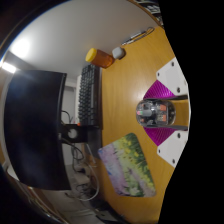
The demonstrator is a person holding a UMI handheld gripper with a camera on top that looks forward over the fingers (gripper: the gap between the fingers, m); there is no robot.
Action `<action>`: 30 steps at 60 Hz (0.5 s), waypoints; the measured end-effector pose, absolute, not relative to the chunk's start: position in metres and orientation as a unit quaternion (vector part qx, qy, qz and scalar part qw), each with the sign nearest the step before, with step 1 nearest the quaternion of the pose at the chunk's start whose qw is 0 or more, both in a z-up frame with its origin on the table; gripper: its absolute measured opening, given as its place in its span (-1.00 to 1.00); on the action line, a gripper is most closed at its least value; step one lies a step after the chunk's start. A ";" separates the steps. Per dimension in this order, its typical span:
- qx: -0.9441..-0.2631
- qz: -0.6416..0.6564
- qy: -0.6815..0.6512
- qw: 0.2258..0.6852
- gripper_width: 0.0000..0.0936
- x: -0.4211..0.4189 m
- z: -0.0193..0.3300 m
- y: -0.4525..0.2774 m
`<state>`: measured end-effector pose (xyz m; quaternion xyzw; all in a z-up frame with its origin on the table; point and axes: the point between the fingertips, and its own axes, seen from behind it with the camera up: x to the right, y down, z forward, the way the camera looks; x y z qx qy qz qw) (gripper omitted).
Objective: Arrange mouse
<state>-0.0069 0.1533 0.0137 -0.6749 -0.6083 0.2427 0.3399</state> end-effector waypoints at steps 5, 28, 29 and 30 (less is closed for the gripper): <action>-0.680 0.265 -0.599 0.329 -0.26 -0.020 0.046 0.143; -0.627 0.339 -0.642 0.283 -0.26 -0.131 0.072 -0.019; -0.625 0.338 -0.645 0.281 -0.27 -0.133 0.066 -0.026; -0.624 0.337 -0.648 0.280 -0.26 -0.135 0.061 -0.031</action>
